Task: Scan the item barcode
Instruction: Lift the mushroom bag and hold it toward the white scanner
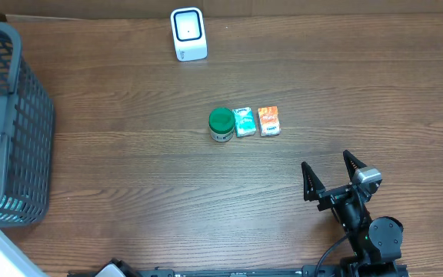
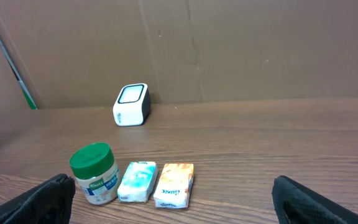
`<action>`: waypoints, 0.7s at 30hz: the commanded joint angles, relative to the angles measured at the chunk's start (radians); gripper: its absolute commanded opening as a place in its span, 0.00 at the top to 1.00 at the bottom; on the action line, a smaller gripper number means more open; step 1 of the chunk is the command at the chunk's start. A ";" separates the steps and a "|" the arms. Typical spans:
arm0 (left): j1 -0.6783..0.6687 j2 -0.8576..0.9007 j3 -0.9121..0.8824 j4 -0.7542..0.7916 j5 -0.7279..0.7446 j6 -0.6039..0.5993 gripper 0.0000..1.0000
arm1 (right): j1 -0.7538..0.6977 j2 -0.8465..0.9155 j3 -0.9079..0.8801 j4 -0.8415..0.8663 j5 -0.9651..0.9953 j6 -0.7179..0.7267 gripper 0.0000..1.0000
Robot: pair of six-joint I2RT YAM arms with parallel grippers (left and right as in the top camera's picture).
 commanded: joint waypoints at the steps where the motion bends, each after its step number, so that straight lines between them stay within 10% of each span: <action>1: -0.085 -0.061 0.026 -0.031 0.054 -0.013 0.85 | 0.006 -0.008 -0.011 0.004 0.006 0.000 0.00; 21: -0.714 0.273 -0.180 -0.408 0.131 0.357 0.82 | 0.006 -0.008 -0.011 0.004 0.006 0.000 0.00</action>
